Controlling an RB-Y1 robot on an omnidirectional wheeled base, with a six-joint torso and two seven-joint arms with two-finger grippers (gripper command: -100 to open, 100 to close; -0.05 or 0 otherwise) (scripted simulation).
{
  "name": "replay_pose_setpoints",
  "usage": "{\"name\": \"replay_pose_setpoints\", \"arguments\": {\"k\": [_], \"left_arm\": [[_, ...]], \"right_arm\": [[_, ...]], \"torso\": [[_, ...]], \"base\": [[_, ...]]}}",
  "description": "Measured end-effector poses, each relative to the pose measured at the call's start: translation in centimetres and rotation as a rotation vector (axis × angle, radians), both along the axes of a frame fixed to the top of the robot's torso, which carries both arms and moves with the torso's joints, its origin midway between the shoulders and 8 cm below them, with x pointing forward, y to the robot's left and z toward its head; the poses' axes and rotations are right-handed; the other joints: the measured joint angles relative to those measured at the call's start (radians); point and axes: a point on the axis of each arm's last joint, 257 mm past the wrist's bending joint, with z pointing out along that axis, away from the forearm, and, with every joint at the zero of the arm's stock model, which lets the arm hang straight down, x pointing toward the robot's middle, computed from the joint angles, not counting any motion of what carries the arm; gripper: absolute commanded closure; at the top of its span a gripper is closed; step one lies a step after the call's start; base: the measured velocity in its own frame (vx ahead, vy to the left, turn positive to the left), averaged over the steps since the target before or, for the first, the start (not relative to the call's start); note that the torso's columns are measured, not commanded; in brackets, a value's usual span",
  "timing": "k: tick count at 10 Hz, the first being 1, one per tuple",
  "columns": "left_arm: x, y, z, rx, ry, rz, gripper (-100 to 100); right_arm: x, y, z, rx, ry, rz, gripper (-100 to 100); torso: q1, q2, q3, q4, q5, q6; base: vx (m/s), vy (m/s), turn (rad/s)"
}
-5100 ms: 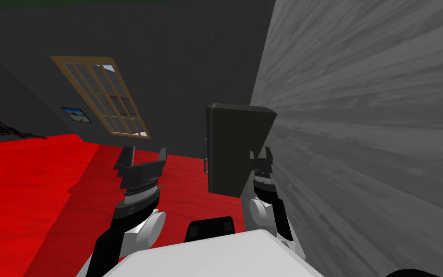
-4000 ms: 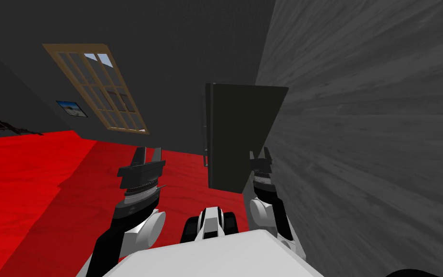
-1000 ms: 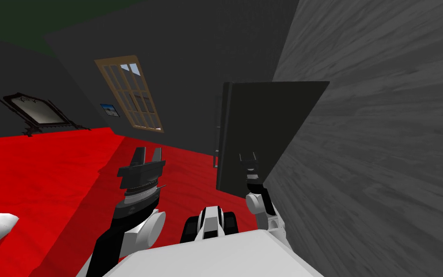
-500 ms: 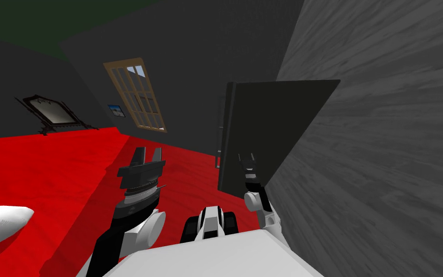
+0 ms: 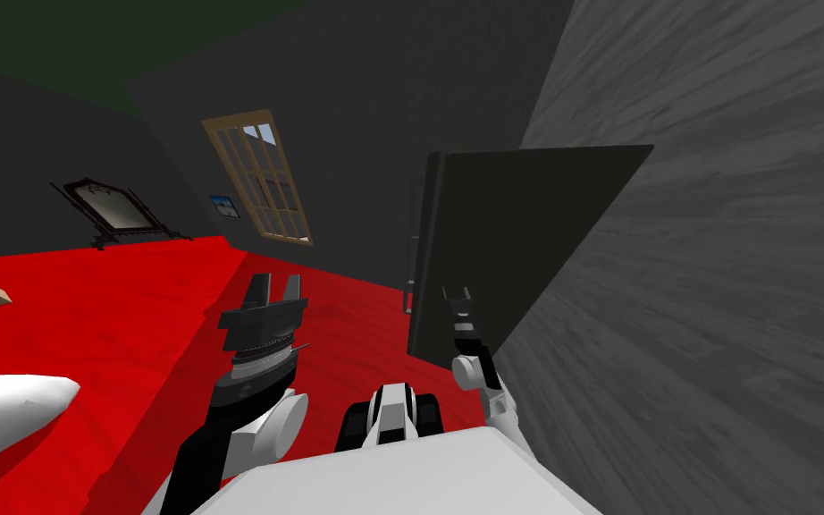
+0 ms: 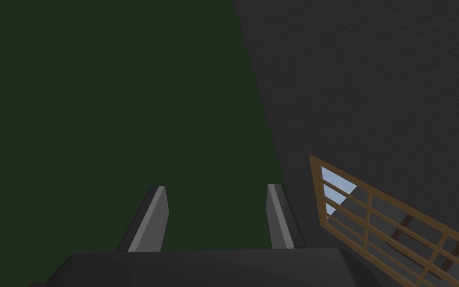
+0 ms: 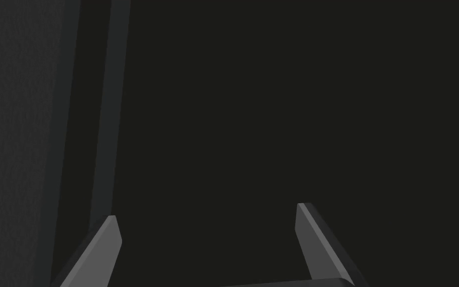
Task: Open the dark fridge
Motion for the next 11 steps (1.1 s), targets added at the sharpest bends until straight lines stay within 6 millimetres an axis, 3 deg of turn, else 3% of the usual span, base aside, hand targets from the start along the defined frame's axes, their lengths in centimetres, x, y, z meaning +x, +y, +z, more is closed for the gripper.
{"name": "replay_pose_setpoints", "arguments": {"k": [11], "left_arm": [[0.0,0.0,0.0,0.000,0.000,0.000,0]], "right_arm": [[2.5,-0.3,-4.2,0.354,0.049,0.143,-100]], "torso": [[-0.001,0.000,0.000,0.000,0.000,0.001]], "base": [[0.016,0.024,0.040]]}}
